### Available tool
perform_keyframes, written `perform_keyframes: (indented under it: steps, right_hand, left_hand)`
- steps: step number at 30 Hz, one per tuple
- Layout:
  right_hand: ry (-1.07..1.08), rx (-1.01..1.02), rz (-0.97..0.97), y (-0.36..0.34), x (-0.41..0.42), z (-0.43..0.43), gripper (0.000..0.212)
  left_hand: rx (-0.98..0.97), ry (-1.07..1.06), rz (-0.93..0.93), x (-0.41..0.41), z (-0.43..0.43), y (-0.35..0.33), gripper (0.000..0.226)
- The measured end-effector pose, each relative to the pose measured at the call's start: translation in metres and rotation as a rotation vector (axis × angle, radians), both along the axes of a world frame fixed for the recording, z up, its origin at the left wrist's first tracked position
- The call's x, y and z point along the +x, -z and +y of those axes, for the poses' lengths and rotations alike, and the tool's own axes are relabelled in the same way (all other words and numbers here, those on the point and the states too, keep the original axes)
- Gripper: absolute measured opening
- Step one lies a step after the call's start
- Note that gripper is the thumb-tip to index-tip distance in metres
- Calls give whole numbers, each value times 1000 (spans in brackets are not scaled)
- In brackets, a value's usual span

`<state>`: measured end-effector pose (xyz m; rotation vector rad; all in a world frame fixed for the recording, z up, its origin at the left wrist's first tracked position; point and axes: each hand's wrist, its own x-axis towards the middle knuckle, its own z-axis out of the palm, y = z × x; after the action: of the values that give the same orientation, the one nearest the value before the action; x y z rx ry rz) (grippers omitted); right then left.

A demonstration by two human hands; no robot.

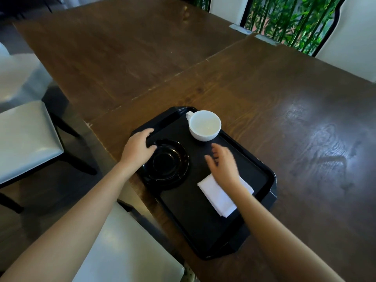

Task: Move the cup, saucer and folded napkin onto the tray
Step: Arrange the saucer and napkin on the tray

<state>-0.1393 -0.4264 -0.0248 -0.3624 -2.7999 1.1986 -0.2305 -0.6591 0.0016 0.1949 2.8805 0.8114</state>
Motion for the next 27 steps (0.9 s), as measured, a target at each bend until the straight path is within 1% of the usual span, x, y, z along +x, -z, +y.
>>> perform_keyframes:
  steps: [2,5,7,8,11,14,21,24,27]
  right_hand:
    - [11,154,-71,-6,7,25,53]
    - [-162,376,-218,-6,30,37,66]
    - [-268,505,-297,2,51,33,80]
    - [-287,541,-331,6,60,32,87]
    - [-274,523,-379,14,73,30,95]
    - [-284,490,-360,17,77,30,96]
    - [-307,474,-329,16,79,35,96]
    - [-309,464,-358,12,78,35,94]
    - [-286,457,-391,5,79,33,91]
  left_hand:
    - [116,30,-8,7,27,-12,53]
    - [238,124,-49,39,72,-15,48]
    - [217,244,-78,73,96,-1,50]
    - [180,289,-89,90,105,10,51]
    - [85,320,-98,122,116,40,51]
    - [67,307,-79,133,118,51,48]
    - [70,298,-83,139,118,50,47]
    - [50,318,-88,137,118,48,46]
    - [-1,356,-132,135,114,42,47]
